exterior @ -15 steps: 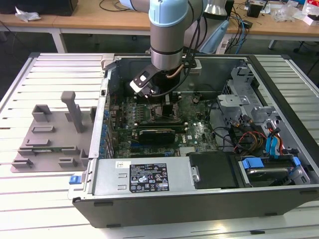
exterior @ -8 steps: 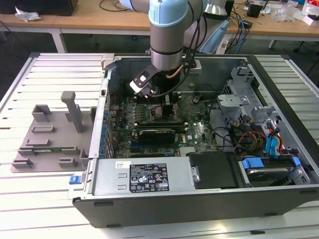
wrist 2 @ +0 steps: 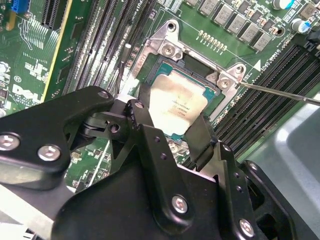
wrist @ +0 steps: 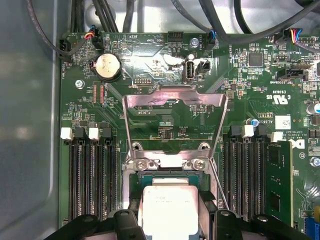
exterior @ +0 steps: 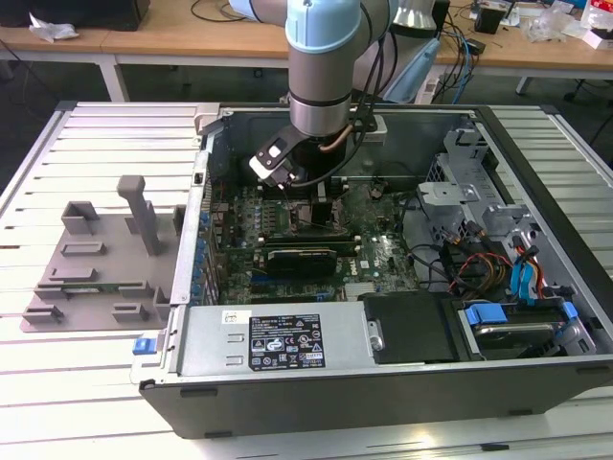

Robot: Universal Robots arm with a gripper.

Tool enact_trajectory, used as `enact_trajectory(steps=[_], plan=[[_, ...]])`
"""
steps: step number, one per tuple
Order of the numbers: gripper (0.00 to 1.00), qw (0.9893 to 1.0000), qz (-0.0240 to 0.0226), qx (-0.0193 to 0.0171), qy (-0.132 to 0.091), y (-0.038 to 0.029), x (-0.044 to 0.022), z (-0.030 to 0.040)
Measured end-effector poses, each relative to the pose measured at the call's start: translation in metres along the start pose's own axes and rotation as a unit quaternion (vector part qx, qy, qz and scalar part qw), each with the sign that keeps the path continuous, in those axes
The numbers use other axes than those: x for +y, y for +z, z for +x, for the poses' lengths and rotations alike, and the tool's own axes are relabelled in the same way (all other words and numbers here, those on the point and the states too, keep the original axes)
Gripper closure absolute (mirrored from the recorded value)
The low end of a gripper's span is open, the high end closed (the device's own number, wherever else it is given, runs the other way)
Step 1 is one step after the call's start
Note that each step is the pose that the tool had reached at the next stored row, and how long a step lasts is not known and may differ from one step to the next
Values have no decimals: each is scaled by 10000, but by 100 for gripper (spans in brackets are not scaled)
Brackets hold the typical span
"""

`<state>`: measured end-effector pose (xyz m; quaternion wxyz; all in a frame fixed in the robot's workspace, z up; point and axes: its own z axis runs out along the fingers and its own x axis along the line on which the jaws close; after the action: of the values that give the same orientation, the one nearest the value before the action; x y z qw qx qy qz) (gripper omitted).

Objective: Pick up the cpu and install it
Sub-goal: 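Place the cpu into insertion slot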

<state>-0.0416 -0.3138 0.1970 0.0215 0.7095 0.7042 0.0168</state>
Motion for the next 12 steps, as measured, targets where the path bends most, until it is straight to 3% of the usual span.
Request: enact_trajectory(steps=[7, 8, 12], plan=[[47, 10000, 2, -2, 0, 10, -2, -2], [40, 10000, -5, 8, 1, 19, 1, 4], [40, 10000, -2, 3, 0, 16, 1, 3]])
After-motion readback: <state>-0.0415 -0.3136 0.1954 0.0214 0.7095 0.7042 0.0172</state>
